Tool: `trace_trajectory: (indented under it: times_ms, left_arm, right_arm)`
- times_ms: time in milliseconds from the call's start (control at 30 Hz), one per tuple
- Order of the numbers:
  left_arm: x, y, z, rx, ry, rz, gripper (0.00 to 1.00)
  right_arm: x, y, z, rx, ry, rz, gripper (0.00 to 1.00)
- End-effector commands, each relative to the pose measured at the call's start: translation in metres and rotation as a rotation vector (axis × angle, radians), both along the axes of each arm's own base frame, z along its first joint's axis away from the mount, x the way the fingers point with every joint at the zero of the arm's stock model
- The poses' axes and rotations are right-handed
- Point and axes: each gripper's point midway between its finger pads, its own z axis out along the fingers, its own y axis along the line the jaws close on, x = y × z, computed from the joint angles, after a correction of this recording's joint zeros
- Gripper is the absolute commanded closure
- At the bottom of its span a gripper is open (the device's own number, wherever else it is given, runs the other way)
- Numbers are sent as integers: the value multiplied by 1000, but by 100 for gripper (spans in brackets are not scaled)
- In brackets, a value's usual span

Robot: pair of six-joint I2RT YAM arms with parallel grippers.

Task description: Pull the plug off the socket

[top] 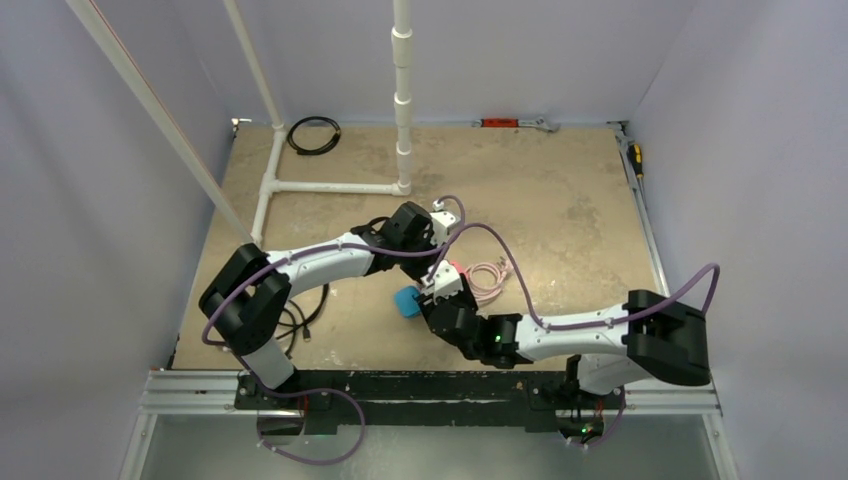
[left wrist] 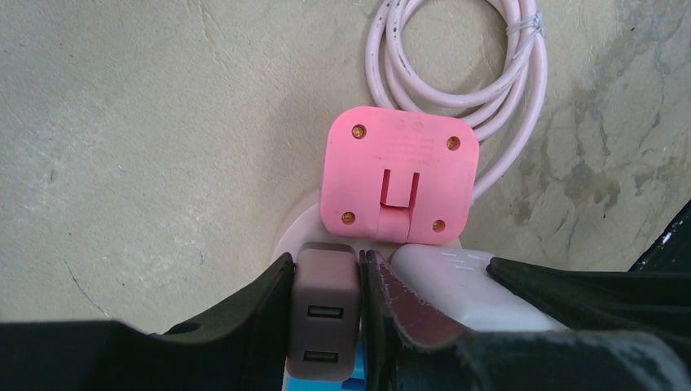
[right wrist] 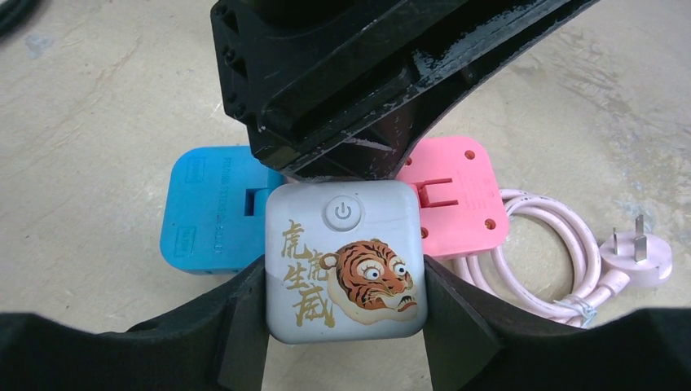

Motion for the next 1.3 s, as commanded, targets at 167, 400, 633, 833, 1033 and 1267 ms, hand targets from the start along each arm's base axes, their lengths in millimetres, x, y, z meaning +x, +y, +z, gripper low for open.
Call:
trace_trajectory:
  times_ms: [167,400,633,833,1033,1267]
  left_arm:
    - [-7,69,-48,283,56,132,100]
    - [-7,70,-52,294,61,133,100]
    - [-7,68,-52,288,67,129,100]
    - [-8,66,-50,272,71,123,100]
    - [-9,64,-47,257,69,125,100]
    - [-16,56,-51,225,113,100,100]
  right_arm:
    - [9,5,31,199,32,58,100]
    - [23,-7,31,337,125,108,100]
    - [29,-10,28,376,175,130,100]
    - [38,-26,31,346,133,52,100]
    - [39,-33,35,336,101,39,100]
    - [34,-30,39,286,57,22,100]
